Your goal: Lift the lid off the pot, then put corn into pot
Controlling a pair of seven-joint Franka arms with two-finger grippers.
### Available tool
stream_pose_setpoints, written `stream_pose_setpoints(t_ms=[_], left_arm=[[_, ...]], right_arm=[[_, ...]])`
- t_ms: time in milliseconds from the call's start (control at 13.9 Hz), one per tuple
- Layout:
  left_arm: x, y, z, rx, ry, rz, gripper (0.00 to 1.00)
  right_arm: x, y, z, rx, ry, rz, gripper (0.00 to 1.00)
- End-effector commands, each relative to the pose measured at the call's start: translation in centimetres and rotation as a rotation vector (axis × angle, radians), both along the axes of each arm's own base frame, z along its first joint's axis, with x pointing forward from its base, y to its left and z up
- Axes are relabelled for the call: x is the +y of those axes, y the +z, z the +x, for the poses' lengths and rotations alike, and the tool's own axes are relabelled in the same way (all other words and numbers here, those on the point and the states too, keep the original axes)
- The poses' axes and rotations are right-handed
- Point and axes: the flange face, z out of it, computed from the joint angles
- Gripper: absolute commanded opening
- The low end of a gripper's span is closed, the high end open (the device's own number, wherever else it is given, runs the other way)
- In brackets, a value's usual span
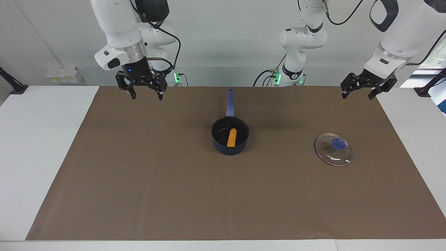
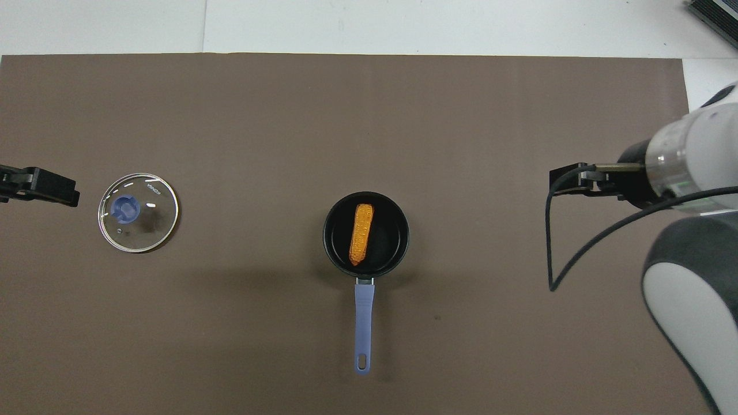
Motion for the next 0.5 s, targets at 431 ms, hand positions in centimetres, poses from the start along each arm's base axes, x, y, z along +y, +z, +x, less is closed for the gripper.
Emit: stream_pose_setpoints(t_ms=[431], left_arm=[[0.3, 0.1, -2.0, -0.018, 0.019, -0.017, 1.00]], right_arm=[[-11.1, 3.8, -5.1, 0.067, -0.022, 0.022, 1.00]])
